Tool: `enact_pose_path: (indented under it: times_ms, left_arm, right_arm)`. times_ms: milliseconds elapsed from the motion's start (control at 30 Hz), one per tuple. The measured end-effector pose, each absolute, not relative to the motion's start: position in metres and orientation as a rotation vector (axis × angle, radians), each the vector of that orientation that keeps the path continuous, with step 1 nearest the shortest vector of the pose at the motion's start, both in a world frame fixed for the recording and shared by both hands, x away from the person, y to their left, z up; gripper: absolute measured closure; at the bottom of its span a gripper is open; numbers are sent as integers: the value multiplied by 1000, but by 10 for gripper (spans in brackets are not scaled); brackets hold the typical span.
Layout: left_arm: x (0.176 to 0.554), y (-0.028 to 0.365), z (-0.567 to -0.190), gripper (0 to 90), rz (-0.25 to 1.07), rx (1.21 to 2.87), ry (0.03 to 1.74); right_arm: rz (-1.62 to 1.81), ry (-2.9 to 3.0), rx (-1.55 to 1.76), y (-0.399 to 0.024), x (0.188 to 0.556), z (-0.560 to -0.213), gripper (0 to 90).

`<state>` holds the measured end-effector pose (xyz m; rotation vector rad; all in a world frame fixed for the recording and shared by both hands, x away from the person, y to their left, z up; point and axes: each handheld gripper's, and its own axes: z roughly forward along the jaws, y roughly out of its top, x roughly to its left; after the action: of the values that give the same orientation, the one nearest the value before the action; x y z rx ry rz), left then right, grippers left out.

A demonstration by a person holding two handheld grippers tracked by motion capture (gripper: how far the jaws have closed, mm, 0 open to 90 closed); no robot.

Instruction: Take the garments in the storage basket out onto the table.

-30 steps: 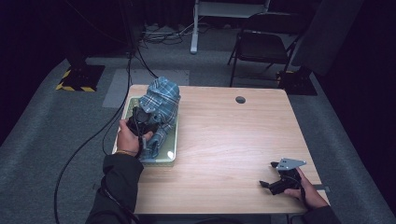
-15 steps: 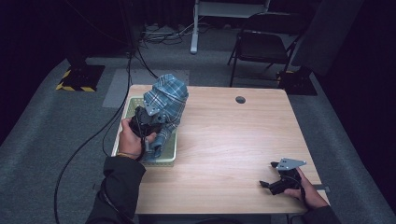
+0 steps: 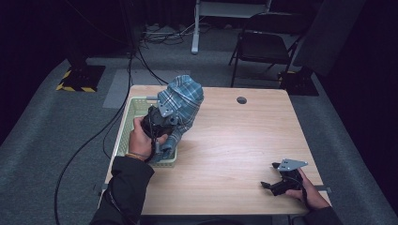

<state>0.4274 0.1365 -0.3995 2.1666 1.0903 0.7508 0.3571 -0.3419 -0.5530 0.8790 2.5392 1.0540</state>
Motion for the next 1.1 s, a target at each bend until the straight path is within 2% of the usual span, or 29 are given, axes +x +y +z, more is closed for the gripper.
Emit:
enact_pose_path:
  times_ms: [733, 1100]
  left_arm:
    - [421, 91, -386, 490, 709, 2242, 984]
    - [422, 68, -387, 487, 622, 2248, 969]
  right_arm:
    - [1053, 2539, 877, -342, 357, -553, 4]
    - [1053, 2540, 877, -342, 357, -553, 5]
